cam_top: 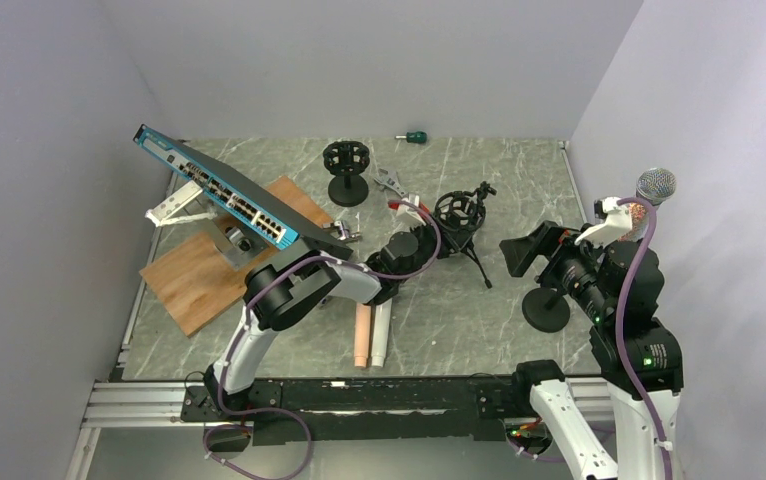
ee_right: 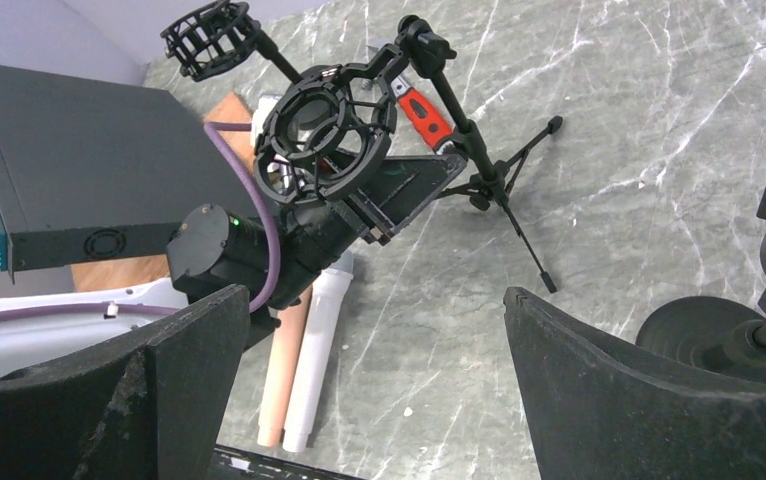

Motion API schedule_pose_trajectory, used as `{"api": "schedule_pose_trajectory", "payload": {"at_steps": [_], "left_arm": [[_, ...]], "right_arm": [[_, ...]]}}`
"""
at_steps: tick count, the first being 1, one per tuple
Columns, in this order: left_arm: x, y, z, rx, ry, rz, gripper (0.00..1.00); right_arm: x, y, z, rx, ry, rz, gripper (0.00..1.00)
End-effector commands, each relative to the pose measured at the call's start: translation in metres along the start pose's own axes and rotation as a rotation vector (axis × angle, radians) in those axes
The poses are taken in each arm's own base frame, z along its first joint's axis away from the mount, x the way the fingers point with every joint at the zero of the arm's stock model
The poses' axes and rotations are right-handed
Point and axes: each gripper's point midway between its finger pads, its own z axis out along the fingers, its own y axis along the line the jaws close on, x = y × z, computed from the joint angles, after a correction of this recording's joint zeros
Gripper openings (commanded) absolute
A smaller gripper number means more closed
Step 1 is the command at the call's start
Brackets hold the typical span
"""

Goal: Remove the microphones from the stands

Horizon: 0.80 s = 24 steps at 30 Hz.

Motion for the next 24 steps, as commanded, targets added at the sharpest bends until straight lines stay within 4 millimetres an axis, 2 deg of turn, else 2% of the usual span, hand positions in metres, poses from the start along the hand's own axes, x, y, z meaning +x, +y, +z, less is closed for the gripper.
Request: {"api": "schedule_pose_trajectory", "payload": {"at_steps": [1,7,12,20,24], "left_arm": [[0.002,-0.012,0.007,0.041,0.004,-0.074,0.52],[-0.002,-0.019,0.009,0.041,0.0,-0.089,0.52],[-0.006,-0.017,0.009,0.019,-0.014,-0.135,0.51],[-0.012,-0.024,0.016,0.041,-0.019,-0.148,0.45],[-0.014,-0.025,0.016,0.034,-0.02,-0.146,0.5]], "right_arm": [[0.001,-0.002,-0.001,0.01,-0.002,0.008,1.0],[0.003,-0.003,0.0,0.012,-0.002,0.011,1.0],[0.004,-0.003,0.001,0.011,0.003,0.013,1.0],[0.01,-0.005,0.005,0.009,0.015,0.024,1.0],[0.011,-0.005,0.006,0.01,0.019,0.028,1.0]]}}
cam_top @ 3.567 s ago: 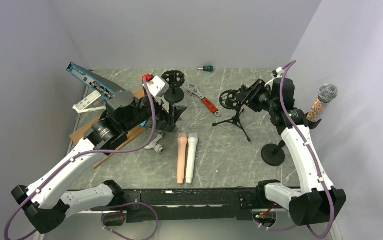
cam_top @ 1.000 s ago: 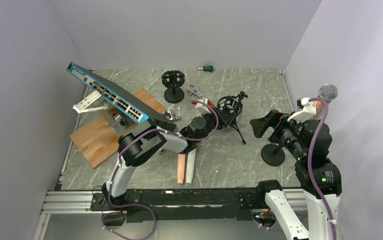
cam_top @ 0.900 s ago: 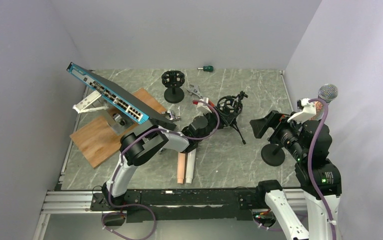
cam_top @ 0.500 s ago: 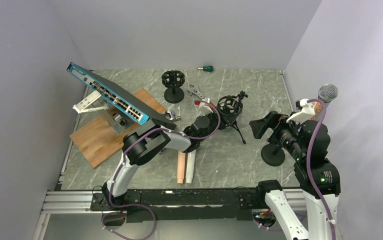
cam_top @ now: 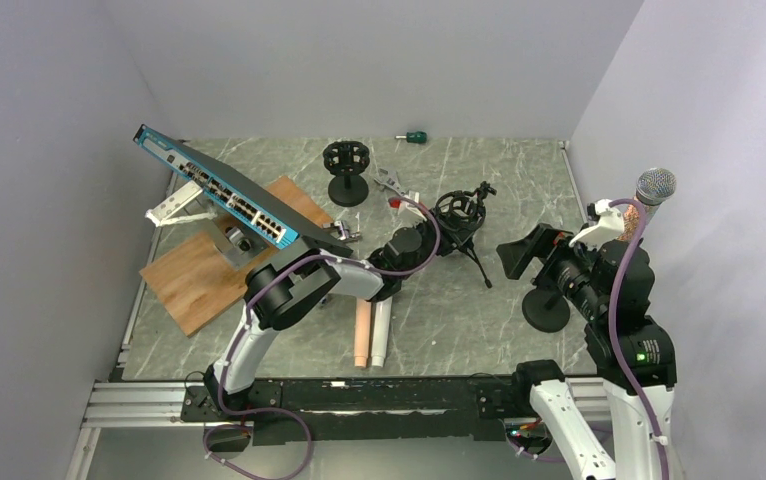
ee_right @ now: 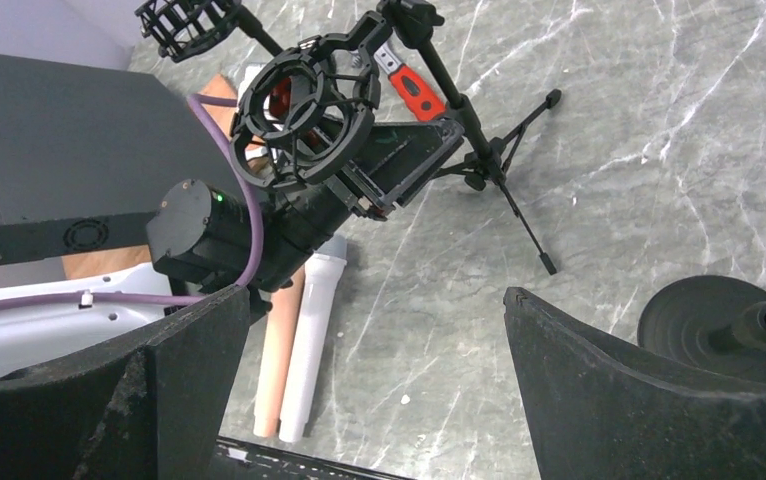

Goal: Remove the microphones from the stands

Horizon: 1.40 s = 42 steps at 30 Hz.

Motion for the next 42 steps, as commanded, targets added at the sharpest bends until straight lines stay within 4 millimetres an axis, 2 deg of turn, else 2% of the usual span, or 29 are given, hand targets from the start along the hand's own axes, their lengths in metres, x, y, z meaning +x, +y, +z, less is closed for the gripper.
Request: {"api": "schedule_pose_trajectory", "payload": {"at_steps": [1,4,11,16,21,26,31,34,36,38,42], "left_arm": [[-0.013,-0.019,0.007,0.041,-0.031,-0.026,0.5],[-0.013,-0.013,0.008,0.026,-0.027,-0.042,0.47],[-0.004,-0.013,0.012,0.025,0.021,-0.086,0.25],[0.003,-0.015,0.007,0.005,0.068,-0.192,0.0],[-0.001,-0.018,-0.004,-0.058,0.076,-0.454,0.0],[-0.011,-0.035,-0.004,0.002,0.058,-0.696,0.0],[-0.031,-0.039,-0.003,0.078,-0.04,-0.881,0.0],[-0.043,-0.048,-0.003,0.112,-0.076,-0.916,0.0],[-0.044,-0.053,-0.003,0.111,-0.075,-0.894,0.0],[-0.04,-0.051,-0.004,0.087,-0.069,-0.829,0.0],[-0.019,-0.033,-0.011,0.048,-0.028,-0.687,0.0]], "right_arm": [[-0.003,0.002,0.0,-0.009,-0.02,0.012,1.0],[-0.003,0.003,0.0,-0.012,-0.018,0.015,1.0],[-0.002,0.002,0.001,-0.011,-0.015,0.021,1.0],[-0.001,0.002,0.001,-0.009,-0.013,0.023,1.0],[-0.001,0.002,0.002,-0.01,-0.014,0.022,1.0],[0.001,0.003,0.005,-0.021,-0.006,0.03,1.0],[0.002,0.006,0.006,-0.037,0.0,0.043,1.0],[0.002,0.005,0.007,-0.033,0.0,0.044,1.0],[0.003,0.004,0.008,-0.029,0.002,0.043,1.0],[0.004,0.004,0.009,-0.03,0.007,0.046,1.0],[0.006,0.004,0.012,-0.033,0.01,0.048,1.0]]}}
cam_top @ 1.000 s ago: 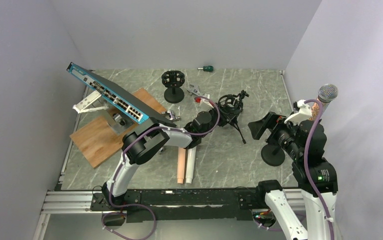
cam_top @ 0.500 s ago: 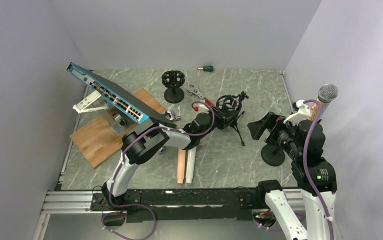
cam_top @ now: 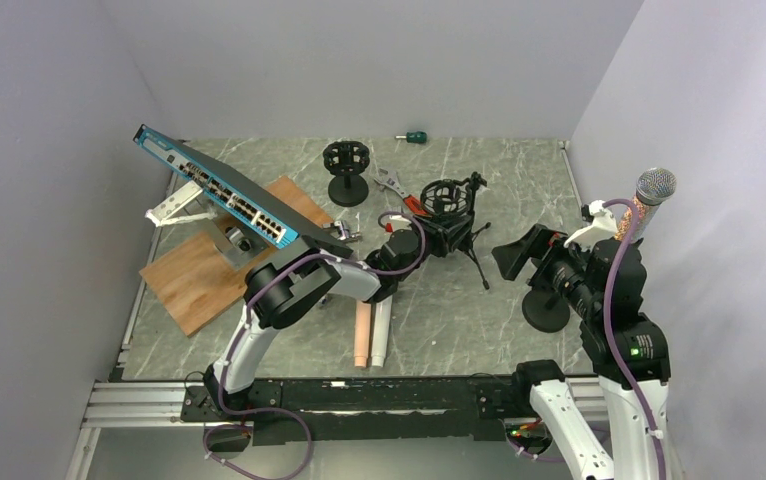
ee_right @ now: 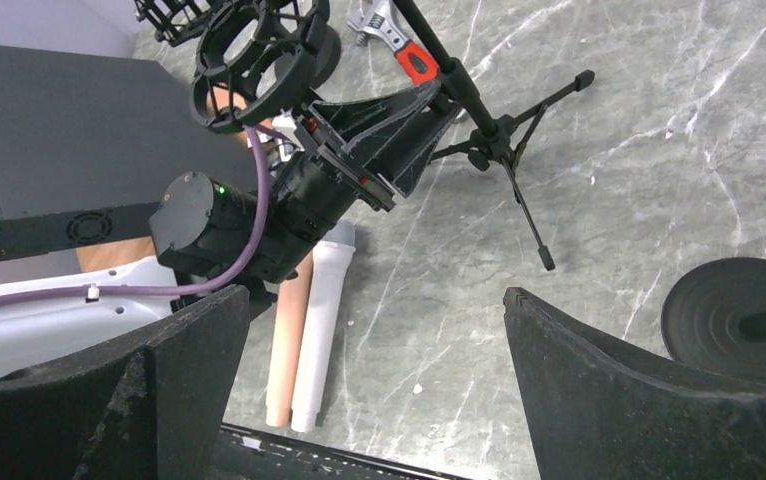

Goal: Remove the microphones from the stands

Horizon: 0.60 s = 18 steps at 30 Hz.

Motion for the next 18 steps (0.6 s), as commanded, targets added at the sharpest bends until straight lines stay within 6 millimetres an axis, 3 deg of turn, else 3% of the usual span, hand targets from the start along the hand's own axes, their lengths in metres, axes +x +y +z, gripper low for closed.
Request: {"api": "schedule_pose_trajectory", "payload": {"at_steps": [1,7,8,12,14,18], "left_arm": [[0.015,-0.009,-0.013,0.054,0.045,0.097,0.0],[0.007,0.021,-0.029,-0.022,0.055,0.334,0.0],[0.007,0.023,-0.031,-0.026,0.064,0.377,0.05],[0.011,0.022,-0.038,-0.041,0.109,0.485,0.49],[0.013,0.019,-0.043,-0.048,0.133,0.558,0.65],[0.024,0.002,-0.056,-0.047,0.188,0.716,0.88]], "right_arm": [[-0.007,0.005,0.004,-0.023,-0.029,0.006,1.0],[-0.007,0.001,0.004,-0.008,-0.027,-0.003,1.0],[-0.006,0.0,0.005,-0.002,-0.024,-0.004,1.0],[-0.005,-0.008,0.006,0.039,-0.019,-0.003,1.0],[-0.004,-0.013,0.006,0.068,-0.021,-0.004,1.0],[-0.004,-0.029,0.008,0.154,-0.03,0.0,1.0]]}}
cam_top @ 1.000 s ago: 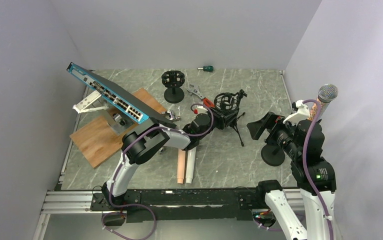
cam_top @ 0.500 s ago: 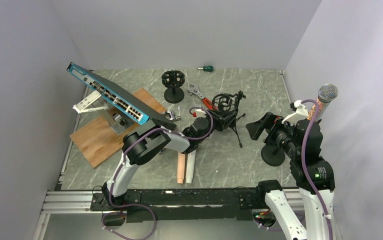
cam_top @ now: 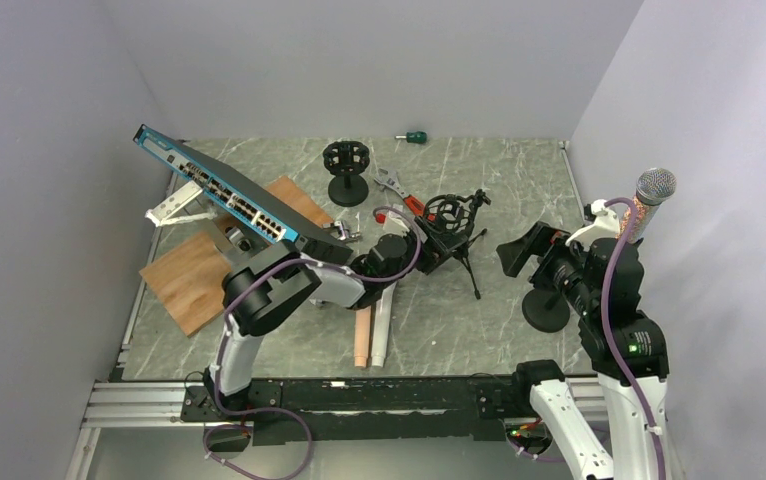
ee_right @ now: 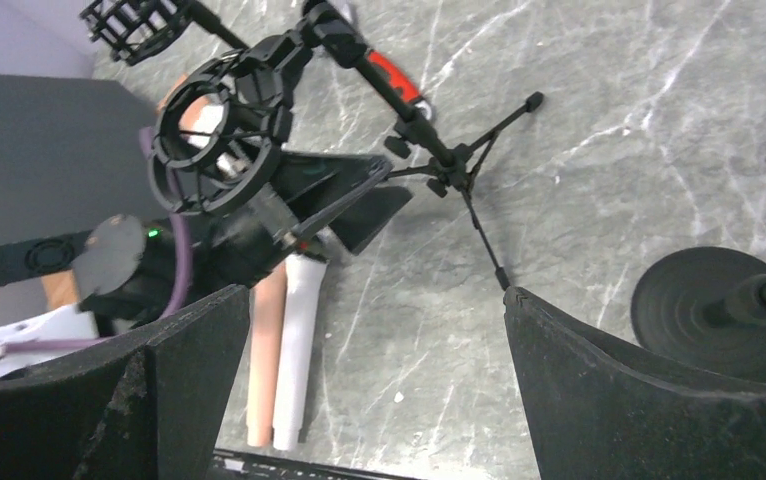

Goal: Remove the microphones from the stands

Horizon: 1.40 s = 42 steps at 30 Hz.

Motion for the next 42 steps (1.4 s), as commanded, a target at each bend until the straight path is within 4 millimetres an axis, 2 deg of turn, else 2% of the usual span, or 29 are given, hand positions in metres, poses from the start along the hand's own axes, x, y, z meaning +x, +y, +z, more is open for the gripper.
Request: {"api": "schedule_pose_trajectory", "payload": {"at_steps": [1,4,9,16,18,20,28,32,38,42], "left_arm": [[0.005,-0.045,-0.021,0.073,0.071,0.238,0.9],[0.01,-0.049,-0.037,0.087,0.112,0.316,0.91],[0.014,-0.055,-0.073,0.099,0.147,0.457,0.91],[0.053,-0.089,-0.11,0.211,0.222,0.697,0.89],[0.055,-0.099,-0.124,0.241,0.209,0.752,0.89],[0.055,-0.099,-0.137,0.26,0.208,0.772,0.87],[0.042,-0.081,-0.182,0.228,0.227,0.892,0.88],[0.036,-0.066,-0.188,0.169,0.233,0.904,0.89],[0.04,-0.043,-0.196,0.126,0.264,0.845,0.89],[0.046,-0.031,-0.198,0.092,0.32,0.852,0.86]], "right_arm": [[-0.004,-0.022,0.005,0.121,-0.027,0.003,1.0],[-0.005,-0.033,0.009,0.186,-0.031,0.022,1.0],[0.0,-0.032,0.022,0.165,-0.002,0.025,1.0],[0.018,-0.031,0.048,0.107,0.048,0.007,1.0],[0.025,-0.035,0.056,0.123,0.081,-0.001,1.0],[0.029,-0.039,0.061,0.135,0.1,-0.005,1.0],[0.04,-0.048,0.075,0.156,0.123,-0.001,1.0],[0.045,-0.05,0.084,0.161,0.141,0.016,1.0],[0.044,-0.046,0.089,0.115,0.087,0.034,1.0],[0.046,-0.047,0.09,0.095,0.047,0.021,1.0]]}}
